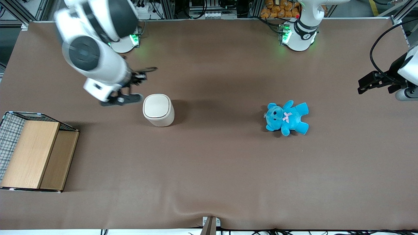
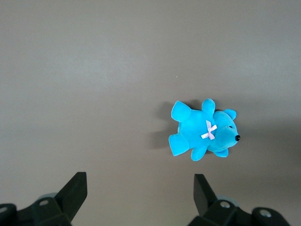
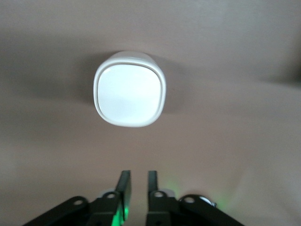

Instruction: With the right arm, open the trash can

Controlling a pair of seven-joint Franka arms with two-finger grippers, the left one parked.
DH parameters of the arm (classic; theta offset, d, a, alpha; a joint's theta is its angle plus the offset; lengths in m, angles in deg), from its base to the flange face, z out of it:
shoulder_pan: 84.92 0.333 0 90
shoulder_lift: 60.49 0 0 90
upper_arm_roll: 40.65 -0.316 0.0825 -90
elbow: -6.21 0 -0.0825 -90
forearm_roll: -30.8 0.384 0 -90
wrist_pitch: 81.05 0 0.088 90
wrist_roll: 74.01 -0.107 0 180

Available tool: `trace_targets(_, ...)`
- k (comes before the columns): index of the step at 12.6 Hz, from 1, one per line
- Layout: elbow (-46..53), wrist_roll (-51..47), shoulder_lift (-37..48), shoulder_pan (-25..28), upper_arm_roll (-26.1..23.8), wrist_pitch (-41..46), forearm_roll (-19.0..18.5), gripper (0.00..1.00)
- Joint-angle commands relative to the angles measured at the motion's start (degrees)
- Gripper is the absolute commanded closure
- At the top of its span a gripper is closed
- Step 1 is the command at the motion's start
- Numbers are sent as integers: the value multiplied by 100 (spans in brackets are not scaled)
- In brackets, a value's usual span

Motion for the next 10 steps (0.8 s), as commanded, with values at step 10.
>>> trace_targets(10,-1442,-55,-980,-26,80,-2120,532,100)
